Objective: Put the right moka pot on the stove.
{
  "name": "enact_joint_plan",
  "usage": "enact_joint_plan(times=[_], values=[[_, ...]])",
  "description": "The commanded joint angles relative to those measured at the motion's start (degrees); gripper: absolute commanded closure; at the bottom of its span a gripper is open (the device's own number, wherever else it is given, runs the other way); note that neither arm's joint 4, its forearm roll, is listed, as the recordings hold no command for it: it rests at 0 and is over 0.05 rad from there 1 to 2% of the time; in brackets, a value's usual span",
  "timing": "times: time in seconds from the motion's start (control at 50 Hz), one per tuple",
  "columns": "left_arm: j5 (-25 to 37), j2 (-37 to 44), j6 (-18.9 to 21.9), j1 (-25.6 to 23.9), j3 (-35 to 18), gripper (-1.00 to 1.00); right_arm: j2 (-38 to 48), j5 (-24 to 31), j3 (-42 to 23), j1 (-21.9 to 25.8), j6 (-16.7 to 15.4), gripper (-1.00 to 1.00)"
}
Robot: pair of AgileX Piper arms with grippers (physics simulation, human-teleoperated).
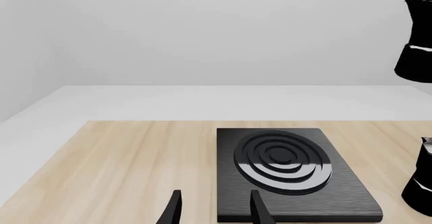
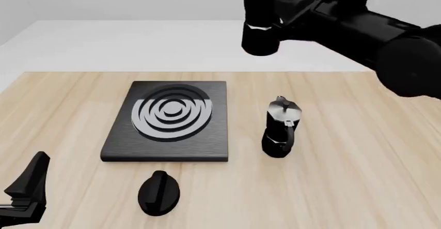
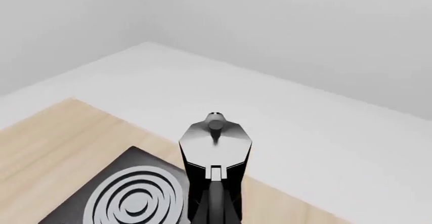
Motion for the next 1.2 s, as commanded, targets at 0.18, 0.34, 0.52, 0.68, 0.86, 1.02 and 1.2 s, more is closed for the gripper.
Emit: enact_joint_plan(times=[0.18, 0.34, 0.52, 0.68, 0.86, 1.02, 1.2], values=[[0.0, 0.0, 0.0, 0.0, 0.0, -1.0, 8.7, -3.8, -6.7, 7.4, 0.7, 1.0], [0.0, 0.0, 0.0, 0.0, 0.0, -1.0, 12.7, -4.9, -10.5, 10.0, 0.9, 1.0], [0.0, 0.0, 0.0, 0.0, 0.0, -1.0, 16.6, -5.6, -12.8, 13.2, 1.1, 1.0], [0.0, 0.0, 0.0, 0.0, 0.0, -1.0, 18.7, -6.5, -13.9, 13.1, 2.8, 1.0], [0.0, 0.0, 0.0, 0.0, 0.0, -1.0, 20.2, -8.4, -14.3, 13.9, 5.6, 1.0], [0.0, 0.0, 0.0, 0.0, 0.0, -1.0, 23.0, -9.4, -15.1, 13.5, 7.4, 1.0], [0.0, 0.0, 0.0, 0.0, 0.0, -1.0, 28.0, -12.2, -15.4, 13.3, 8.9, 1.0]])
